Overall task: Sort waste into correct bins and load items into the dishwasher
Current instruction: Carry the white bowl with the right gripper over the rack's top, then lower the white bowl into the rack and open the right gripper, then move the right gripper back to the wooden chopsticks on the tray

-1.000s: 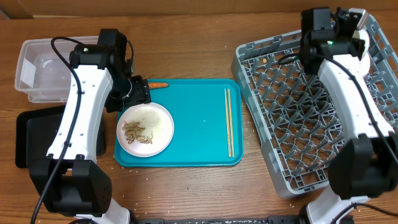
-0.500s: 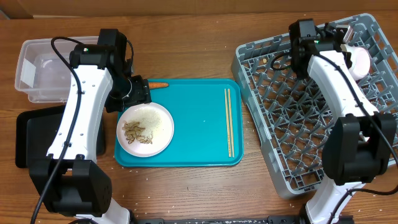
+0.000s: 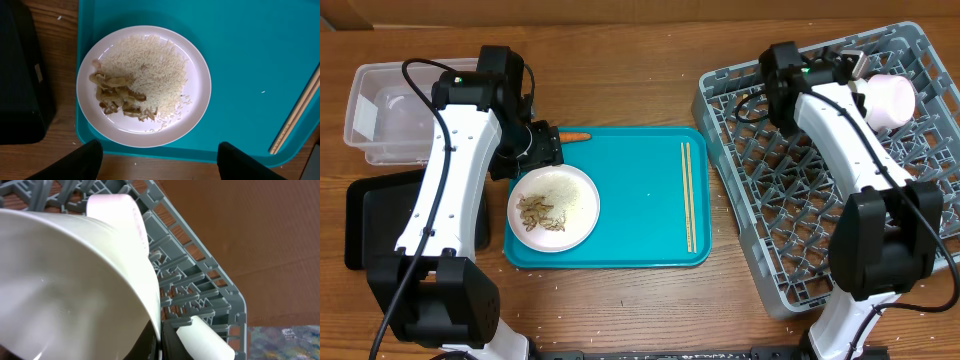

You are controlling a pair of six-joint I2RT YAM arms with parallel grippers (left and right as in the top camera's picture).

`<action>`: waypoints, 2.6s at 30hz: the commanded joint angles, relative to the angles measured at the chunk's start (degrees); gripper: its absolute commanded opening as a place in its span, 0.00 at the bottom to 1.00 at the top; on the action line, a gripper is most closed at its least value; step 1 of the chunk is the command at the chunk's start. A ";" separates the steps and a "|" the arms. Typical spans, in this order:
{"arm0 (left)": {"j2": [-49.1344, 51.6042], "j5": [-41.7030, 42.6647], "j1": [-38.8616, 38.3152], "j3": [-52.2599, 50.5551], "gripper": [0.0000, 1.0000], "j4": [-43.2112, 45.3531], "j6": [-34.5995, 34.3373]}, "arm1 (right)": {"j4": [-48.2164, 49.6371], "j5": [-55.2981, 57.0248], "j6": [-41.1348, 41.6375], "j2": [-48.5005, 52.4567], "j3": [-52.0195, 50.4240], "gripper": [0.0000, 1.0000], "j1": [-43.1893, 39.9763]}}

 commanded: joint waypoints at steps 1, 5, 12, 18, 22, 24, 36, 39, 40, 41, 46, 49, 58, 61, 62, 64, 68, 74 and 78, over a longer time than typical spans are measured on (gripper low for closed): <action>-1.40 0.46 -0.39 0.85 0.76 0.00 -0.37 | -1.33 -3.61 2.16 0.85 -0.20 0.04 1.49; -1.40 0.46 -0.39 0.85 0.76 -0.02 -0.35 | -3.61 -3.67 5.05 0.85 -0.20 0.04 2.14; -1.40 0.44 -0.39 0.85 0.77 0.02 -0.35 | -8.79 -5.68 7.87 0.85 -0.20 0.04 4.37; -1.40 0.44 -0.39 0.85 0.77 0.02 -0.35 | -12.48 -15.15 7.87 0.85 -0.20 0.23 7.13; -1.40 0.44 -0.39 0.85 0.77 -0.02 -0.31 | -14.10 -18.25 7.96 0.59 -0.20 0.96 8.33; -1.40 0.44 -0.39 0.85 0.77 0.00 -0.31 | -15.37 -18.51 8.52 -1.36 -0.09 1.00 9.22; -1.40 0.44 -0.39 0.85 0.78 0.07 -0.33 | -11.82 -41.11 -12.52 -14.05 1.79 0.53 9.11; -1.40 0.46 -0.39 0.85 0.77 0.02 -0.33 | -12.87 -47.69 -13.68 -13.97 0.98 0.32 9.11; -1.40 0.46 -0.39 0.85 0.77 0.02 -0.33 | -12.81 -49.18 -13.68 -13.97 0.24 0.31 9.11; -1.40 0.46 -0.39 0.85 0.77 0.00 -0.35 | -12.81 -50.45 -13.66 -13.92 -0.44 0.31 9.11; -1.40 0.46 -0.39 0.85 0.77 -0.02 -0.35 | -12.13 -52.30 -13.20 -13.79 -5.79 0.31 9.11; -1.40 0.46 -0.39 0.85 0.77 -0.02 -0.35 | -12.15 -54.21 -13.20 -13.79 -9.22 0.31 9.11; -1.40 0.46 -0.39 0.85 0.78 0.20 -0.37 | -6.80 -66.45 -15.50 -13.79 -18.58 0.30 10.40; -1.40 0.48 -0.39 0.85 0.78 0.24 -0.37 | -2.47 -74.38 -19.56 -13.79 -19.30 0.30 11.10; -1.40 0.48 -0.39 0.85 0.78 0.22 -0.37 | -1.16 -75.52 -19.47 -13.79 -19.32 0.30 11.17; -1.40 0.48 -0.39 0.85 0.78 0.13 -0.37 | 0.66 -76.32 -19.43 -13.79 -19.32 0.30 11.28; -1.40 0.48 -0.39 0.85 0.78 -0.24 -0.37 | 2.51 -76.37 -19.43 -13.79 -19.32 0.30 11.26; -1.40 0.48 -0.39 0.85 0.78 -0.22 -0.37 | 3.54 -77.37 -19.43 -13.79 -19.32 0.30 11.26; -1.40 0.48 -0.39 0.85 0.78 -0.35 -0.37 | 3.28 -77.31 -19.43 -13.79 -19.32 0.30 11.26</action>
